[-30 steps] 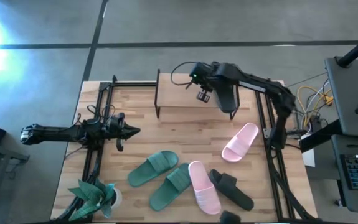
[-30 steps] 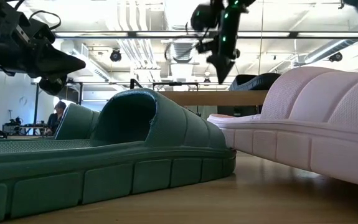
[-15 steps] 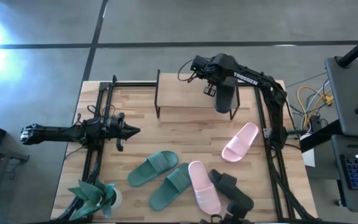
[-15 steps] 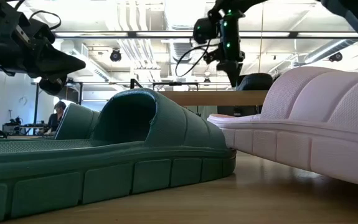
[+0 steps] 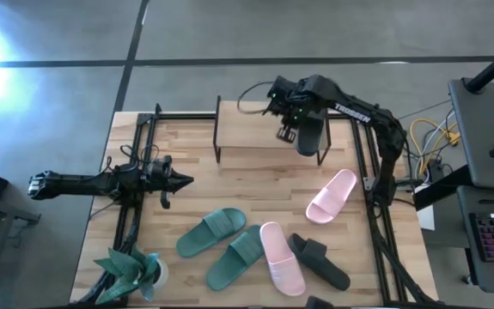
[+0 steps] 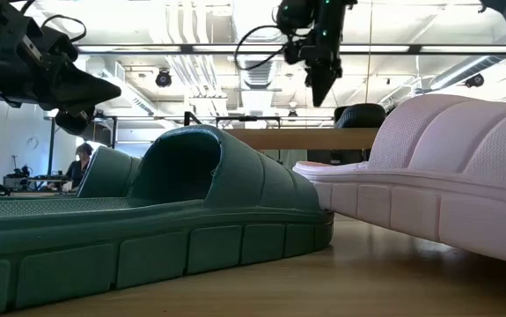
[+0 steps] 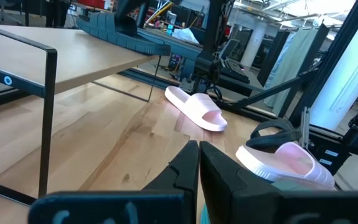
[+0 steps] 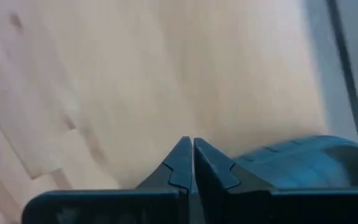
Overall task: Pick and place slides into the shelf
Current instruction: Put the top black slipper onto the shelf
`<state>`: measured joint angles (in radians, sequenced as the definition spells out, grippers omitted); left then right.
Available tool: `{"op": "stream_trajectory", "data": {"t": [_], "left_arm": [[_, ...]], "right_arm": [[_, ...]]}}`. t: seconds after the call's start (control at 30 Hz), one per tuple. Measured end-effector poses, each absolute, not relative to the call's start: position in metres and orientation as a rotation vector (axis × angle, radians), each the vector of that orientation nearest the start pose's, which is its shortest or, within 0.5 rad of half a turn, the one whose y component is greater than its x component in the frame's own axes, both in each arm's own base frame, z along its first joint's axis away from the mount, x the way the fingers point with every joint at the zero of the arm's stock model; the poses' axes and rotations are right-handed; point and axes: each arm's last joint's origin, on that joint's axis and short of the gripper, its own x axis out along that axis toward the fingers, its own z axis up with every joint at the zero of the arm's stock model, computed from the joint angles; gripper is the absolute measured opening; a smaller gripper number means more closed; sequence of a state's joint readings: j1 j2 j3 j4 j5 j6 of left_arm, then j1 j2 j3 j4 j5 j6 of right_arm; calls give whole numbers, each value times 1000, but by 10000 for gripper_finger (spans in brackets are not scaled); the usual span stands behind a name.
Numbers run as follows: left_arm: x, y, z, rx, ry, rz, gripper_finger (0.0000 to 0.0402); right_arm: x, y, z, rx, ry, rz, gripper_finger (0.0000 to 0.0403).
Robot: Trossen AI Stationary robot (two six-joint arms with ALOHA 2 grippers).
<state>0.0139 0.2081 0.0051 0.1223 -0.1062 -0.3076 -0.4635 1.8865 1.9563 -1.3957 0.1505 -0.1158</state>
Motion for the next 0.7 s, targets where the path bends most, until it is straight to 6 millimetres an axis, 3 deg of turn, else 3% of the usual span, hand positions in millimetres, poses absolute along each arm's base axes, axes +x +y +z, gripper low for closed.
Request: {"op": "stream_trajectory", "data": {"t": [0.27, 0.7], "left_arm": [[110, 5, 160, -303, 62, 131, 0], [110, 5, 160, -303, 61, 131, 0]], "right_arm": [[328, -163, 300, 50, 1517, -453, 9], [312, -162, 292, 60, 1630, -486, 9]]}}
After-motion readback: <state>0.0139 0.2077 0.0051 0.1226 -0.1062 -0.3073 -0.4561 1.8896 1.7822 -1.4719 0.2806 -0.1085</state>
